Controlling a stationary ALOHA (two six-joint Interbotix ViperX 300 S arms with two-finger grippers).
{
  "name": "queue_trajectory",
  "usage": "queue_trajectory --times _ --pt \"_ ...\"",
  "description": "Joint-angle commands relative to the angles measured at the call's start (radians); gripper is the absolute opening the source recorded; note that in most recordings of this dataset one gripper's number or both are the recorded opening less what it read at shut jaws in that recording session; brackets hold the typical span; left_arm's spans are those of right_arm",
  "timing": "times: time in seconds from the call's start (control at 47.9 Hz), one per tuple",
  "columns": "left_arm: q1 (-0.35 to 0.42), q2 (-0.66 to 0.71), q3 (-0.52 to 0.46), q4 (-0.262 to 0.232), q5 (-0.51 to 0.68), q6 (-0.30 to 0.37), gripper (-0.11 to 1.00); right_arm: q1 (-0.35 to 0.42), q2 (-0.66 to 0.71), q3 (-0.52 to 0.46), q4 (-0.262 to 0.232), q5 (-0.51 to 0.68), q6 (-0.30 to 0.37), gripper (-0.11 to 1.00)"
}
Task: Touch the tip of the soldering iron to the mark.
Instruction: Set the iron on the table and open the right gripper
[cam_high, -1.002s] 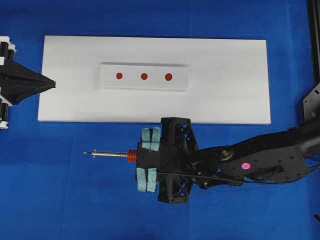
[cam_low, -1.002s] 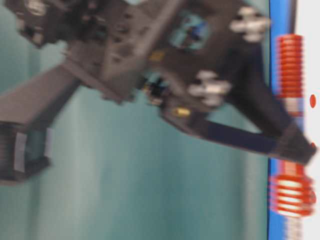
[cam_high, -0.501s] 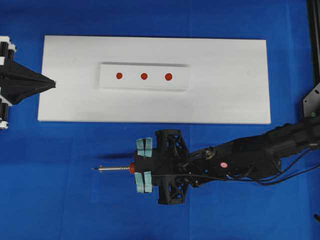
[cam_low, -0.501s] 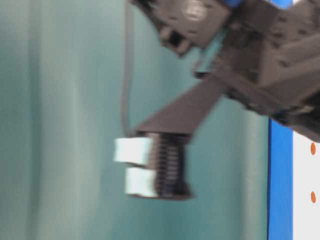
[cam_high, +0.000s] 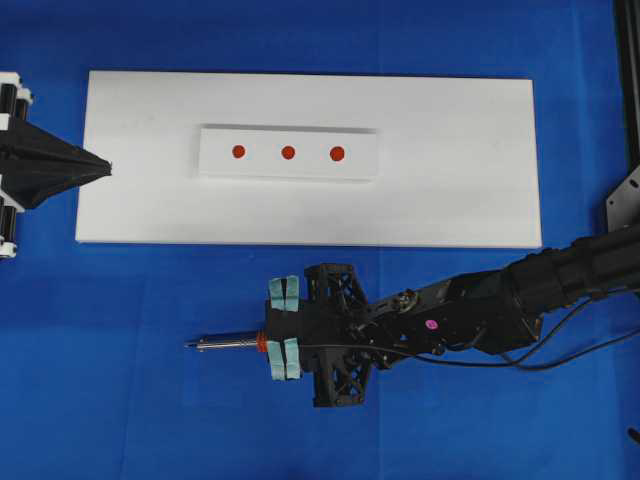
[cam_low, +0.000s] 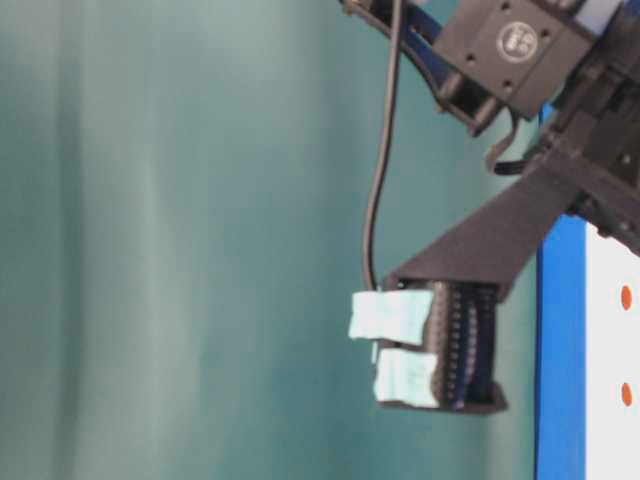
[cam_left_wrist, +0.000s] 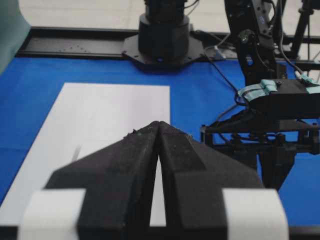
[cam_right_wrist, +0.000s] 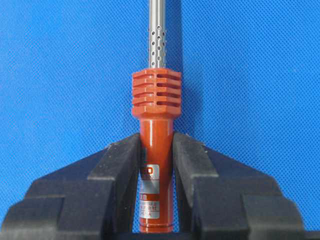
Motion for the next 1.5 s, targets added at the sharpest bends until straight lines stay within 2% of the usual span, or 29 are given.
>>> queue_trajectory --times 0.0,0.209,0.25,0.334,0.501,0.563,0.668,0.876,1.023,1.169,1.356,1.482 --pt "-0.003 0.006 -0.011 0.0 -0.003 0.0 0.0 -0.003 -0.02 -0.011 0.006 -0.008 0.002 0.06" --pt "-0.003 0.008 -0.011 0.0 -0.005 0.0 0.0 -0.002 -0.02 -0.011 0.028 -0.008 0.002 0.07" --pt "-0.003 0.008 -0.011 0.0 -0.005 -0.002 0.0 -0.003 -0.02 -0.012 0.032 -0.006 0.002 0.11" --pt "-0.003 0.006 -0.011 0.0 -0.002 0.0 0.0 -0.002 -0.02 -0.015 0.038 -0.002 0.002 0.31" --pt "-0.003 0.006 -0.011 0.002 0.005 -0.002 0.0 0.002 -0.028 -0.037 0.037 0.058 0.002 0.82" --pt "-0.003 0.006 -0.011 0.0 0.006 -0.002 0.0 0.003 -0.035 -0.044 0.037 0.086 0.0 0.93" --pt "-0.002 0.006 -0.011 0.0 0.006 0.0 0.0 0.009 -0.064 -0.051 0.037 0.127 0.0 0.88" --pt "-0.003 0.006 -0.011 0.0 0.006 0.0 0.0 0.034 -0.202 -0.054 0.034 0.215 -0.009 0.91" --pt "-0.003 0.006 -0.011 0.0 0.005 0.0 0.0 0.06 -0.322 -0.054 0.025 0.333 -0.011 0.91" --pt "-0.003 0.006 -0.011 0.002 0.006 -0.002 0.0 0.071 -0.374 -0.048 0.015 0.416 -0.012 0.91" --pt "-0.002 0.005 -0.011 0.0 0.006 -0.002 0.0 0.069 -0.373 -0.049 0.012 0.417 -0.012 0.91" --pt "-0.002 0.005 -0.011 0.002 0.006 -0.002 0.0 0.055 -0.374 -0.048 -0.009 0.417 -0.014 0.91"
